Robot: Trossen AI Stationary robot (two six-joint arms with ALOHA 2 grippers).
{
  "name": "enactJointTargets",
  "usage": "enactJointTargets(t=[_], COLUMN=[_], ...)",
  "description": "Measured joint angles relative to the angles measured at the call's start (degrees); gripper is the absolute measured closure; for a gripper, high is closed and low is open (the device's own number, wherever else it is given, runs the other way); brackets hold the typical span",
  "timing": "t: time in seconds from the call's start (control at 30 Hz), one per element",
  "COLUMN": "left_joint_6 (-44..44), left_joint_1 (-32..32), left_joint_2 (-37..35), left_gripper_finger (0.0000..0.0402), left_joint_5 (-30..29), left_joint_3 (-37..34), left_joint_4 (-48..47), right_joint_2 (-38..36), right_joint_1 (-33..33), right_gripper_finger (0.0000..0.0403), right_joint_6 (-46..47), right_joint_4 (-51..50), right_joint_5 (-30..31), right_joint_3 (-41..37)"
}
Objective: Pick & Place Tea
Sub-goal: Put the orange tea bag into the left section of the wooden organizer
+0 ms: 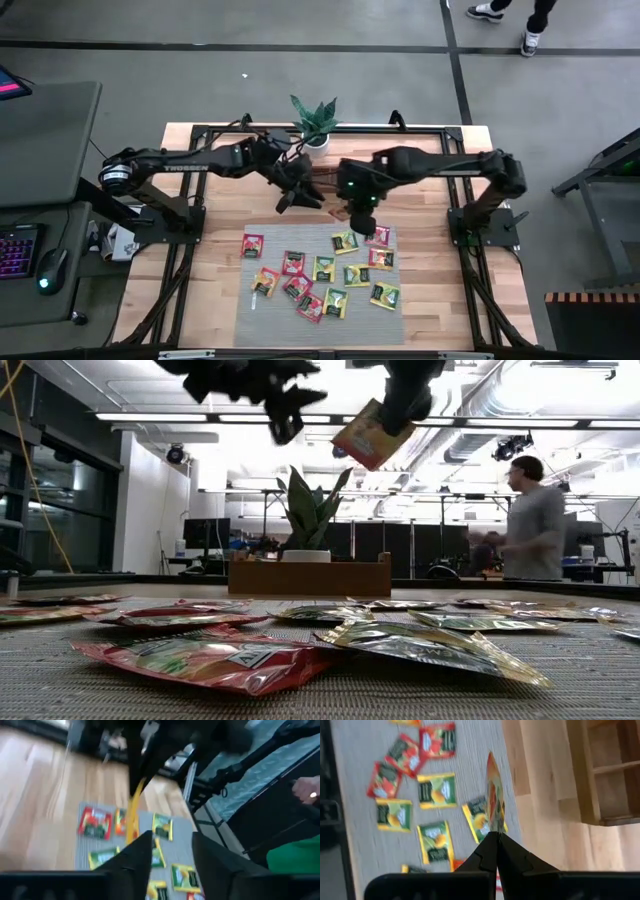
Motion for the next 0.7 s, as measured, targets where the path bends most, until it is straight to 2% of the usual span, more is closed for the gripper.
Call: enactJointTargets(t=[0.13, 0.33, 0.5, 0.7], left_joint_6=[2.14, 3.35, 4.29, 4.36], left_joint_1=[0.00, 0.00, -0.02, -0.02], left_joint_2=[0.00, 0.00, 0.00, 0.00], left_gripper_finger=[0.0215, 0.0206, 0.0206, 0.0206], left_joint_5=[-2.97, -5.06, -5.26, -11.69], left_joint_3=[2.61, 3.29, 3.29, 3.29], left_joint_4=[-2.53, -6.89, -7.60, -7.29], right_joint_2=[5.06, 8.45, 8.42, 8.44], right_joint_1=[-0.14, -1.48, -2.60, -2.70], right_gripper_finger=[0.0403, 0.0403, 0.0403, 0.0403], right_joint_6=[-3.12, -4.37, -5.14, -5.15], right_joint_4=[-5.40, -5.52, -4.56, -3.83], right_joint_5=[1.31, 1.71, 2.38, 2.09], right_joint_3=[7.09, 13.83, 15.47, 15.51])
